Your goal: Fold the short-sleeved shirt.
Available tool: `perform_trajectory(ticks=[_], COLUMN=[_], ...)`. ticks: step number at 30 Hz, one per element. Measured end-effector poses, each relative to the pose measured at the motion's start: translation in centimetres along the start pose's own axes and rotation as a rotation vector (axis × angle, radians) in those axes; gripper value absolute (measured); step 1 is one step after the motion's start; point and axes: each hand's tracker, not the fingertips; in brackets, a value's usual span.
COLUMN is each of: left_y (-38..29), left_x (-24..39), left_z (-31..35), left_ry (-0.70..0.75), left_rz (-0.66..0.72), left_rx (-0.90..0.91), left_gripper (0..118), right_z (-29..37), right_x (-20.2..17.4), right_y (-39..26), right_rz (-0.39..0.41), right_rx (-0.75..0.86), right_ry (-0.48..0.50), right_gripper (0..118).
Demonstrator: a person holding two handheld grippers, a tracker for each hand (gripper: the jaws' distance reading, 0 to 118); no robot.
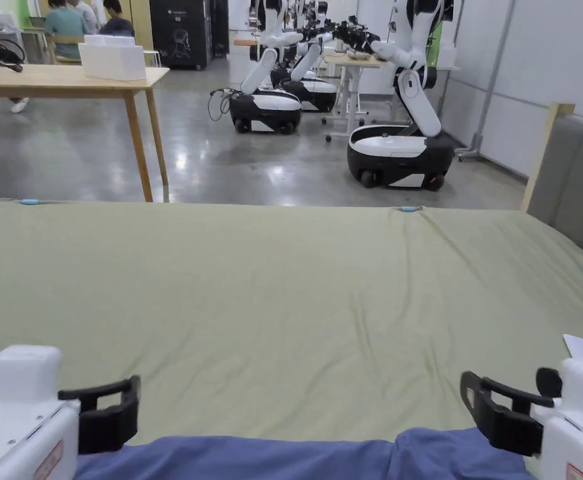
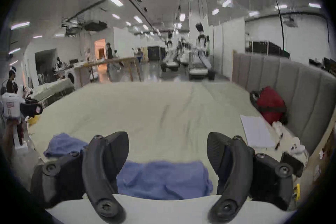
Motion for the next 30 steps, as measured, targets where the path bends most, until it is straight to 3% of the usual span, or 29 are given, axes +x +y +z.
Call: perform_trajectory(ticks=[2, 3, 4, 5, 8, 14, 15, 16, 17, 18, 19, 21, 25, 28, 30], left_y=[0.5, 0.5, 0.4, 0.1, -1.2, -4.3, -5.0, -5.8, -6.0, -7.3, -7.6, -9.8, -15.2, -18.7, -17.1], left_x=[0.4, 0.7, 0.9, 1.0, 0.3, -6.5, -7.9, -9.4, -9.8, -11.2, -12.7, -14.7, -17.3, -17.5, -15.3], left_z=[-1.0, -1.2, -1.2, -1.4, -2.1, -2.3, -2.4, -2.5, -1.8, -2.1, -1.8, -2.6, -5.9, -9.1, -8.6], left_ry=[0.008, 0.004, 0.000, -0.004, -0.018, -0.082, -0.108, -0.128, -0.151, -0.167, -0.144, -0.188, -0.447, -0.548, -0.631], left_rz=[-0.012, -0.018, -0.023, -0.021, -0.004, 0.214, 0.278, 0.345, 0.404, 0.464, 0.544, 0.670, 1.008, 1.161, 1.164], left_rx=[0.019, 0.020, 0.023, 0.017, -0.046, -0.148, -0.178, -0.205, -0.237, -0.287, -0.196, -0.325, -0.421, -0.442, -0.360], left_gripper=[103, 65, 18, 0, 0, 0, 11, 39, 85, 118, 116, 118, 118, 118, 117], right_z=[-0.4, -0.5, -0.6, -0.8, -1.0, -0.9, -0.9, -0.9, -0.9, -0.9, -0.9, -0.9, -1.3, -1.2, -1.0], right_x=[-1.7, -2.3, -2.7, -3.1, -4.0, -4.4, -4.4, -4.2, -4.2, -4.3, -4.3, -4.4, -4.6, -4.6, -4.4], right_y=[0.4, 0.2, -0.1, -0.2, -1.0, -1.6, -1.7, -1.7, -1.8, -1.9, -2.0, -2.2, -2.3, -2.1, -1.8], right_rz=[0.030, 0.035, 0.035, 0.035, 0.056, 0.068, 0.063, 0.058, 0.056, 0.053, 0.051, 0.044, 0.019, 0.011, 0.011], right_rx=[0.063, 0.057, 0.061, 0.064, 0.064, 0.049, 0.047, 0.043, 0.042, 0.041, 0.039, 0.038, 0.024, 0.027, 0.033], right_ry=[-0.032, -0.038, -0.023, -0.016, -0.019, 0.001, 0.003, 0.007, 0.007, 0.008, 0.008, 0.004, 0.008, 0.004, 0.002], right_gripper=[90, 64, 28, 4, 4, 4, 4, 4, 4, 4, 4, 4, 4, 4, 4])
